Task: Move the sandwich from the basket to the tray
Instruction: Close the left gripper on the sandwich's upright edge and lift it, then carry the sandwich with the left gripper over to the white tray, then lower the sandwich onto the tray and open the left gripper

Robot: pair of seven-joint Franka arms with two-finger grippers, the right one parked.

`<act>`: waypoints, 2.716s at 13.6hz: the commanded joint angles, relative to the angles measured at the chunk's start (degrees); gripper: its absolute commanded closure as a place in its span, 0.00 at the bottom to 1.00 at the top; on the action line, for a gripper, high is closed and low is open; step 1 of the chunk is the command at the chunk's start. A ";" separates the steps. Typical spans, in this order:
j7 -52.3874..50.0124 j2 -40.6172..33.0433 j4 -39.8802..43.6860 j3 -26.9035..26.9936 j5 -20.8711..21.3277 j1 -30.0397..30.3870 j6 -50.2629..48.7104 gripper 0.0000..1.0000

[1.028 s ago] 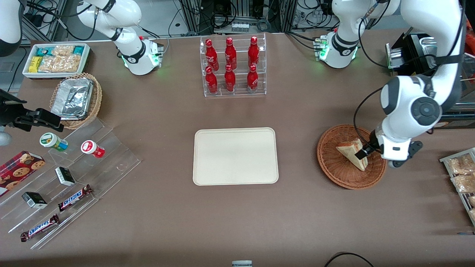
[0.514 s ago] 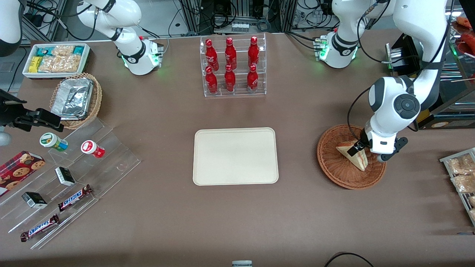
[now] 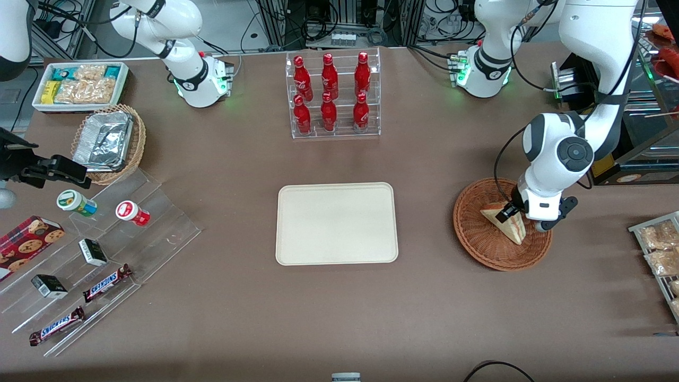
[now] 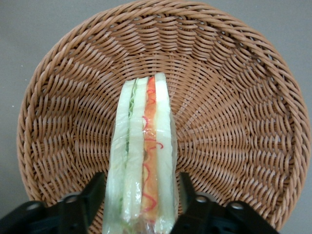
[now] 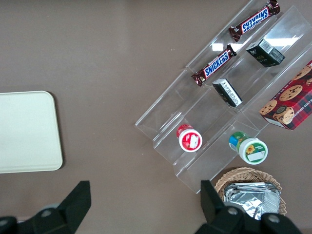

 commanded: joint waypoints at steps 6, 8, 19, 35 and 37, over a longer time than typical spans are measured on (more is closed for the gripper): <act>-0.29 -7.33 2.05 0.13 0.20 -1.55 -10.44 1.00; -0.37 -10.24 6.78 -1.44 0.29 -3.39 -20.89 1.00; -1.60 5.97 36.83 -4.44 -6.83 -27.99 -35.18 1.00; -5.12 34.92 55.23 -4.17 2.49 -41.02 -20.94 1.00; -5.12 34.92 55.23 -4.09 2.49 -40.93 -20.94 1.00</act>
